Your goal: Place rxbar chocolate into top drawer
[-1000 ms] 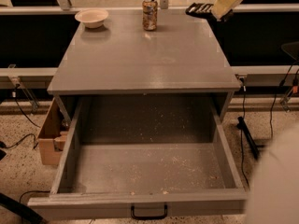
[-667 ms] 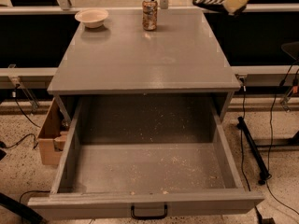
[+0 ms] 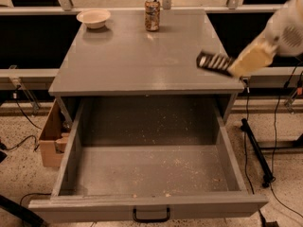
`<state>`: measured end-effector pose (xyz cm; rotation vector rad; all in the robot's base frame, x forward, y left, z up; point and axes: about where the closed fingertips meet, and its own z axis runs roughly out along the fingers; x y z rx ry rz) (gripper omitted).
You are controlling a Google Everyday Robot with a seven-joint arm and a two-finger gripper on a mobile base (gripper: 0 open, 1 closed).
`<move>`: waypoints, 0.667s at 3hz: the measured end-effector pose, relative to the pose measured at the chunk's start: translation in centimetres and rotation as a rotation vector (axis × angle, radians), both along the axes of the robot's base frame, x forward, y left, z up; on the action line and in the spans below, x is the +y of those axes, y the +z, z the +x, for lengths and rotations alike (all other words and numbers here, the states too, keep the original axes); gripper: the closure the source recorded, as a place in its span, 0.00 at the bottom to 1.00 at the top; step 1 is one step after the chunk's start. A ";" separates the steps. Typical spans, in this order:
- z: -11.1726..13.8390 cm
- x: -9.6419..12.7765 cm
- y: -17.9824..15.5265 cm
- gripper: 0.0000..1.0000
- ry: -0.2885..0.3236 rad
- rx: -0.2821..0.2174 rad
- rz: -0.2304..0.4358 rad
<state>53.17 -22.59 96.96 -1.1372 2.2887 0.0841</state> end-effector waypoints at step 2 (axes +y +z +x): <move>-3.5 1.2 -19.9 1.00 0.137 0.350 0.044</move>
Offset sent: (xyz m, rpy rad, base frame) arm -0.0526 0.0204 -0.3022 0.0889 0.5353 0.2195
